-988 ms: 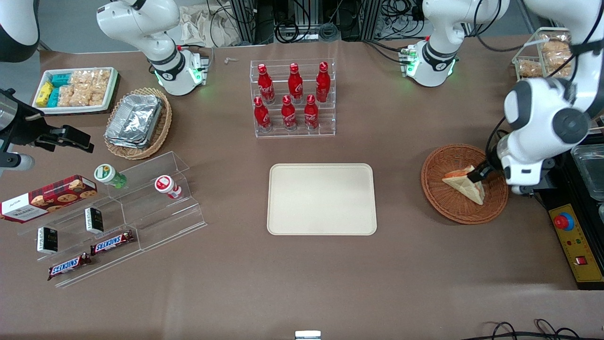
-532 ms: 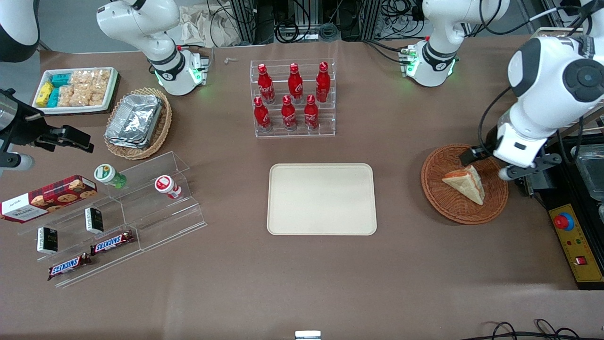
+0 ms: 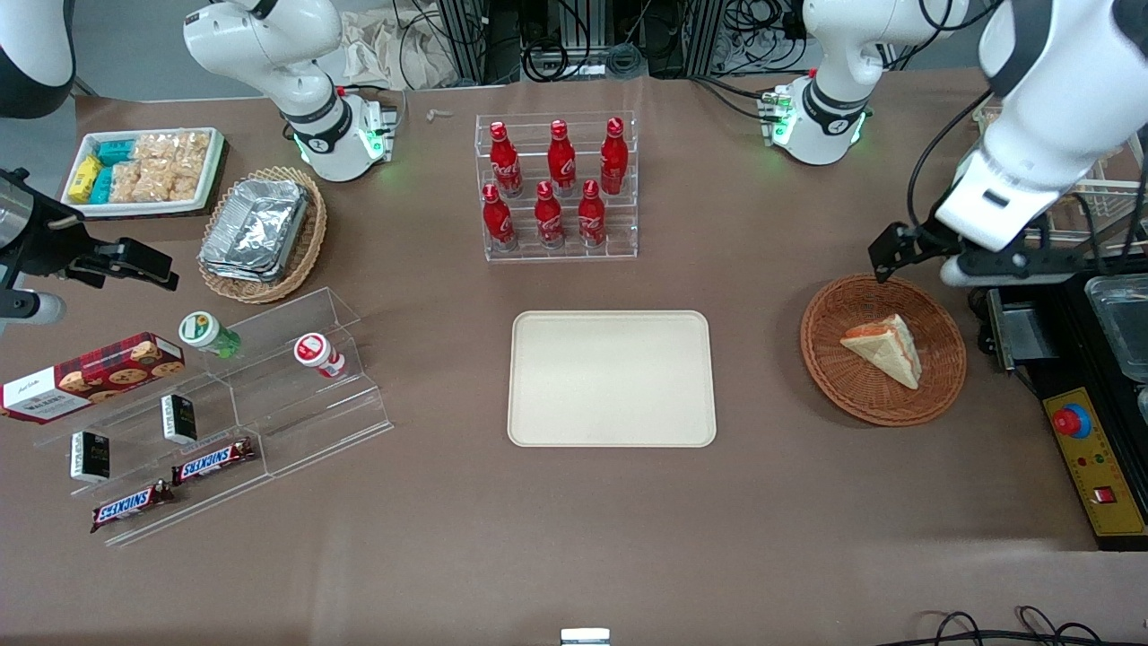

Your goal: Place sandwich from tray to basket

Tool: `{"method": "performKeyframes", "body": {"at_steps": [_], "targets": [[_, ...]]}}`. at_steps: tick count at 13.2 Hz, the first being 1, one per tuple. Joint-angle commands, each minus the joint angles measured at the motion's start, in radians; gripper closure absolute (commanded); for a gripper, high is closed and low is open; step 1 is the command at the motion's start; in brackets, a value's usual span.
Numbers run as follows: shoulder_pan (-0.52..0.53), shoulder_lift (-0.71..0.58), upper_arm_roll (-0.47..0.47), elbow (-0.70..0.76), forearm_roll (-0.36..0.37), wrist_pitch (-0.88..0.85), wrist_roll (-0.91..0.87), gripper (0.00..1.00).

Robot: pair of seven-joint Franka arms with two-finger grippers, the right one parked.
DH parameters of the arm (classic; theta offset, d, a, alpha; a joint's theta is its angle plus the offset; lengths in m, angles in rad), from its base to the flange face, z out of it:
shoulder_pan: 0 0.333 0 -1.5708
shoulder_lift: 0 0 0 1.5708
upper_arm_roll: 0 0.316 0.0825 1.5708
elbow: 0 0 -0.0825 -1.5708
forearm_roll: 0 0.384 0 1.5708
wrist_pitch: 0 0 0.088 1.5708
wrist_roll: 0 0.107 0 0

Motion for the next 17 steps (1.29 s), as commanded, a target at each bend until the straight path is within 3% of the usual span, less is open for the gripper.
{"method": "performKeyframes", "body": {"at_steps": [1, 8, 17], "targets": [[0.002, 0.058, -0.002, 0.173, -0.029, -0.142, 0.029, 0.0], [0.003, 0.208, -0.017, 0.447, -0.016, -0.315, 0.024, 0.0], [0.006, 0.19, -0.014, 0.413, 0.033, -0.368, 0.033, 0.0]]}}
